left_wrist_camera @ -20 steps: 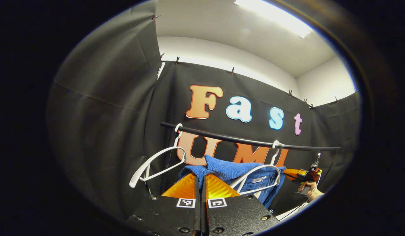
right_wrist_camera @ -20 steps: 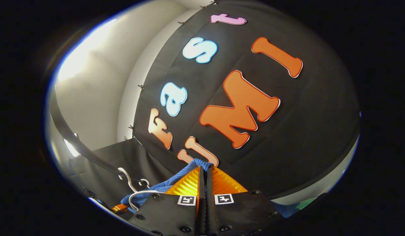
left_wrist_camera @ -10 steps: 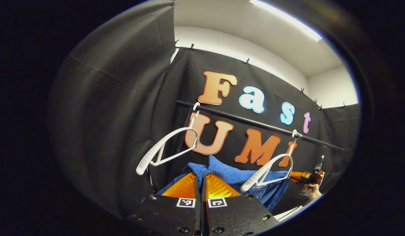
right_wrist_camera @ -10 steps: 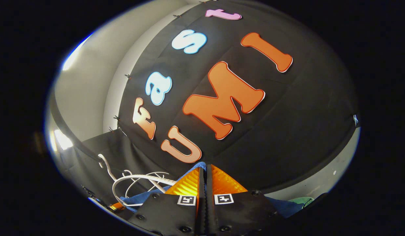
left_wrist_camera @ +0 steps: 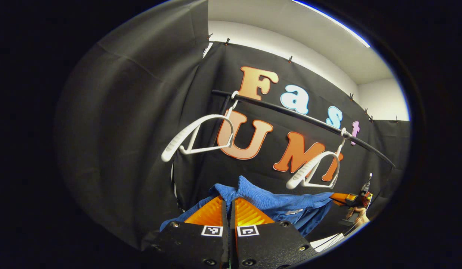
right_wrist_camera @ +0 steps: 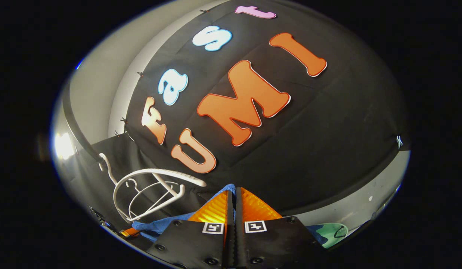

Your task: Grasp the clothes on the hanger with both hands and then place them into the laundry hamper below.

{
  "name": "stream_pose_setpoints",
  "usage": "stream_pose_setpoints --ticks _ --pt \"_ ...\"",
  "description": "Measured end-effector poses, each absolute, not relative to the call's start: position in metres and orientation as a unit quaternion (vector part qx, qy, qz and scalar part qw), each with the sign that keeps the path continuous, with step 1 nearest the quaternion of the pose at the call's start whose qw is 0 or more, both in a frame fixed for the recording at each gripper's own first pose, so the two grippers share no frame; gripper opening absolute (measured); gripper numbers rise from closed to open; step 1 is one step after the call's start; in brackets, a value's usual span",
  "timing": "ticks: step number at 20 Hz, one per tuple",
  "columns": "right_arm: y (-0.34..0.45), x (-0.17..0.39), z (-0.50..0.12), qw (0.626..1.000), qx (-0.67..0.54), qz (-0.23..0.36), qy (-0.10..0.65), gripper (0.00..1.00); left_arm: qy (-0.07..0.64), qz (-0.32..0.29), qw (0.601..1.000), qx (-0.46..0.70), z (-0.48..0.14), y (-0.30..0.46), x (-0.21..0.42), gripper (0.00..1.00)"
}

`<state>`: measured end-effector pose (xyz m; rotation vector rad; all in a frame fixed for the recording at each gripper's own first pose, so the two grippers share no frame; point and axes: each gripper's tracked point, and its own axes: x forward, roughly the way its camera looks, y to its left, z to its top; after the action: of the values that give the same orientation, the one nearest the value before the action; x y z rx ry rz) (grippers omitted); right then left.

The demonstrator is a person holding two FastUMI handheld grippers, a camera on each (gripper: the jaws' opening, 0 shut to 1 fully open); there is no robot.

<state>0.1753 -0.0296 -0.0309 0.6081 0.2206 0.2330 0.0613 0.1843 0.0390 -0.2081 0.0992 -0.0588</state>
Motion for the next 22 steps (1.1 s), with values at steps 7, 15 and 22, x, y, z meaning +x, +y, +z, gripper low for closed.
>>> stream_pose_setpoints --ticks 7,15,22 --pt "-0.021 0.147 -0.054 0.949 0.266 0.108 0.132 0.07 0.092 -0.050 0.989 -0.100 -0.009 0.145 0.053 0.01" --pt "-0.010 0.115 -0.083 0.952 0.236 0.112 0.161 0.07 0.140 -0.098 0.980 -0.102 -0.059 0.074 0.055 0.01" --pt "-0.007 0.095 -0.124 0.949 0.222 0.103 0.198 0.07 0.186 -0.123 0.971 -0.086 -0.110 0.020 0.061 0.00"
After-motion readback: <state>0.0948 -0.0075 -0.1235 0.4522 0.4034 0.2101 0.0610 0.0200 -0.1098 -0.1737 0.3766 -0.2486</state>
